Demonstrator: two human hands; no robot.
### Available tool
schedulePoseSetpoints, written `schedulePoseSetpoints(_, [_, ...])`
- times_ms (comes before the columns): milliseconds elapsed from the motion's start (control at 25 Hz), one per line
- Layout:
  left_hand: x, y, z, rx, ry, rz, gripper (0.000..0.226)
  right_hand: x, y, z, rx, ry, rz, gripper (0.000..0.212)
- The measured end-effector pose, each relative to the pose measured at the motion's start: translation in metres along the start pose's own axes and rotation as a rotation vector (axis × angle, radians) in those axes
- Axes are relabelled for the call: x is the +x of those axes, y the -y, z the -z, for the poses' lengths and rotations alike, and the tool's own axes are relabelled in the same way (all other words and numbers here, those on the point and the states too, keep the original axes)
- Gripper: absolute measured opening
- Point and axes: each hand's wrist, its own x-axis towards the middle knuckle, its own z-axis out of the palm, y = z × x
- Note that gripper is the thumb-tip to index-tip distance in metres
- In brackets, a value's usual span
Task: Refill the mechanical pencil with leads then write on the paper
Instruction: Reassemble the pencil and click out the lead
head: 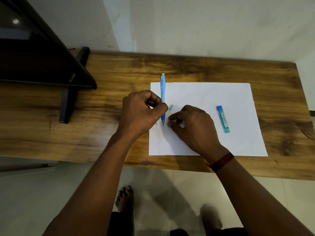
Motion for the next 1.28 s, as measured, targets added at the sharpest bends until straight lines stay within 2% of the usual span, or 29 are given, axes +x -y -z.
schedulePoseSetpoints(200, [-0.001,0.0,-0.002,0.022,0.026,-0.022,0.008,-0.001,0.0,-0.001,0.036,0.002,-0.003,0.017])
schedulePoseSetpoints(320, [-0.001,0.002,-0.003,0.051,0.068,-0.041,0.009,0.002,-0.003,0.007,0.158,-0.001,-0.069,0.012])
schedulePoseSetpoints(400, [-0.001,0.003,-0.003,0.074,0.105,-0.057,0.009,0.006,-0.01,0.018,0.365,-0.06,-0.203,0.006])
schedulePoseSetpoints(520, [-0.002,0.003,-0.005,0.101,0.162,-0.079,0.009,0.007,-0.019,0.037,0.807,-0.146,-0.398,0.005])
schedulePoseSetpoints(640, [-0.003,0.003,-0.007,0.13,0.223,-0.122,0.007,0.005,-0.025,0.047,1.067,-0.157,-0.414,0.01])
schedulePoseSetpoints(960, [-0.006,0.001,-0.01,0.166,0.311,-0.143,0.011,0.002,-0.031,0.048,1.148,-0.106,-0.32,0.013])
schedulePoseSetpoints(1280, [-0.007,0.001,-0.01,0.183,0.327,-0.162,0.011,0.002,-0.03,0.047,1.15,-0.092,-0.308,0.014])
